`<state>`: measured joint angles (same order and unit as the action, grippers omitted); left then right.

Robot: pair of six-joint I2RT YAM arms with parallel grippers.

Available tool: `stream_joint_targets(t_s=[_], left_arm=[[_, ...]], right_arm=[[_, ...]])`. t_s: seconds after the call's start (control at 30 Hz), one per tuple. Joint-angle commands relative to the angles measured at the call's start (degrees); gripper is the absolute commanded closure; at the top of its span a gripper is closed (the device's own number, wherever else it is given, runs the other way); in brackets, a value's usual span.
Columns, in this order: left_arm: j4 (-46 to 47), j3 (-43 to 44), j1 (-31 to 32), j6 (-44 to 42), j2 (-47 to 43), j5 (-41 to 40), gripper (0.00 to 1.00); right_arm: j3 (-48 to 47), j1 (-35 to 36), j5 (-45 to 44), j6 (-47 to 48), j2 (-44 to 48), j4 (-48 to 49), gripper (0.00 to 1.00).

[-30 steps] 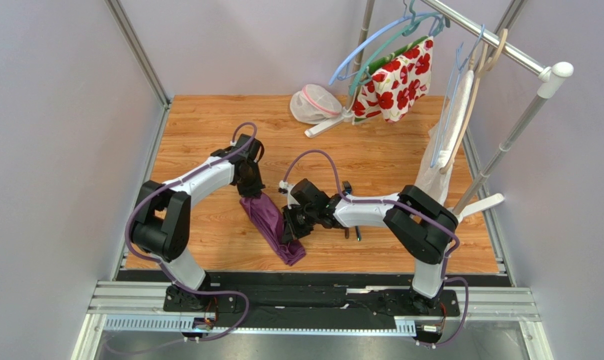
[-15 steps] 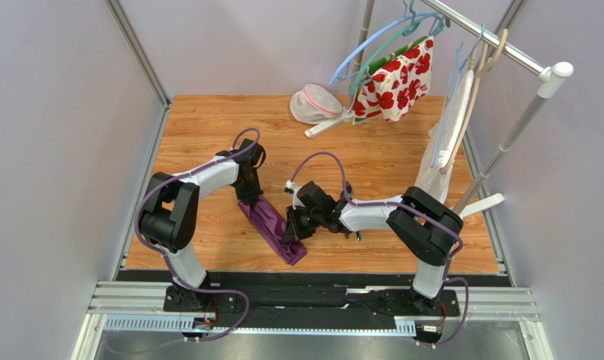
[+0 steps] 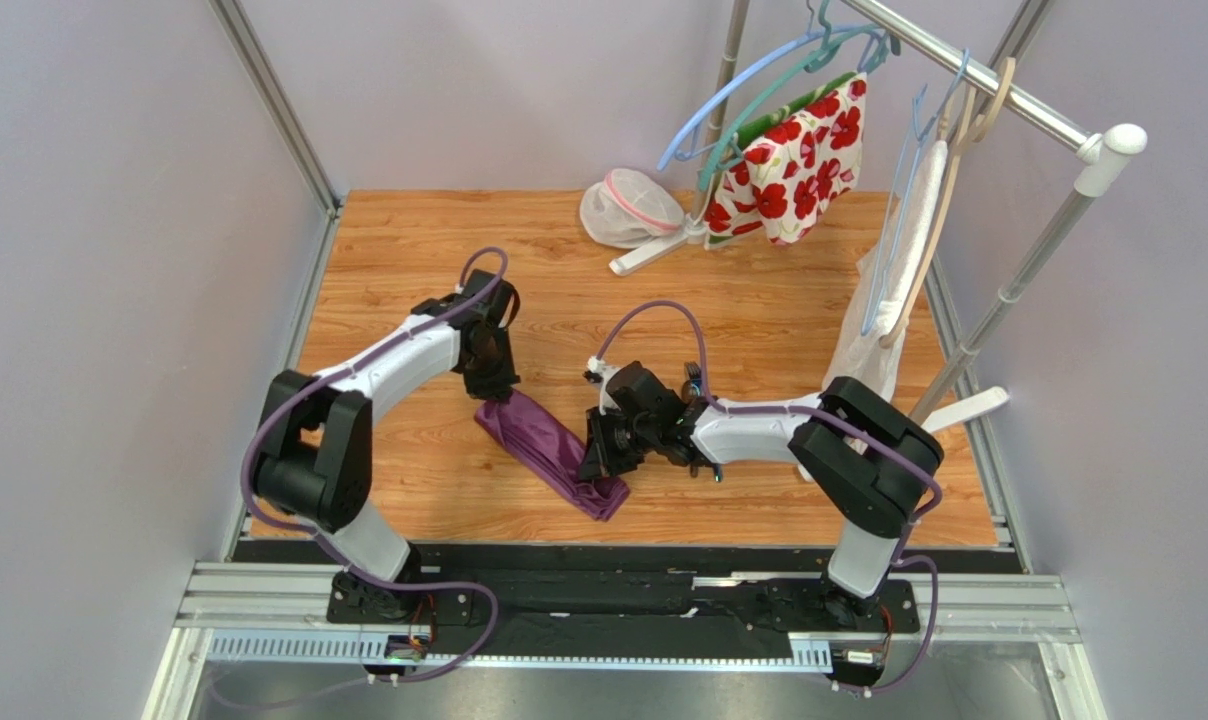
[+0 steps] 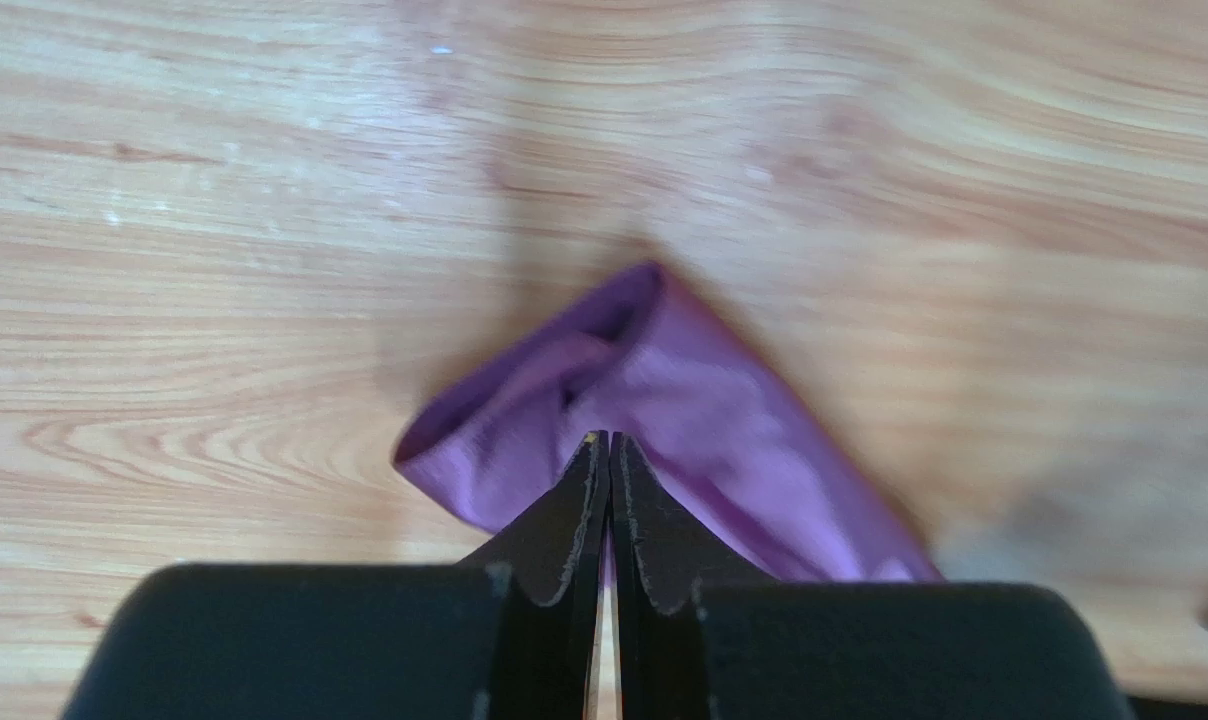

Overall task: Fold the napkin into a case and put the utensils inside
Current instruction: Stuff the top corner of the smaller-rectangle-folded napkin at the center of the board.

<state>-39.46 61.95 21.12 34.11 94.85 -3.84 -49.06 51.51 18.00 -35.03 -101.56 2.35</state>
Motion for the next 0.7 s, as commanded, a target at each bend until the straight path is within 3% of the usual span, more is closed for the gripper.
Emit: stream_joint_targets(t_s=[0.0,0.13,0.67], left_arm=[[1.32,0.98,0.23,-1.24,-7.66,10.59,0.91],[1.32,0.37,1.55,-0.18,-7.66,14.73,0.93],[1.59,-4.29,3.13,0.96,3.14,6.65,0.98]], right_arm=[[2.92,-0.7,-8.68,5.93,-2.33,-14.56,1.0],[2.13,-0.71,-7.8,6.64,-2.85,-14.65,1.0],[2.56,-0.71,-7.8,5.23,-3.21,-13.95,1.0]])
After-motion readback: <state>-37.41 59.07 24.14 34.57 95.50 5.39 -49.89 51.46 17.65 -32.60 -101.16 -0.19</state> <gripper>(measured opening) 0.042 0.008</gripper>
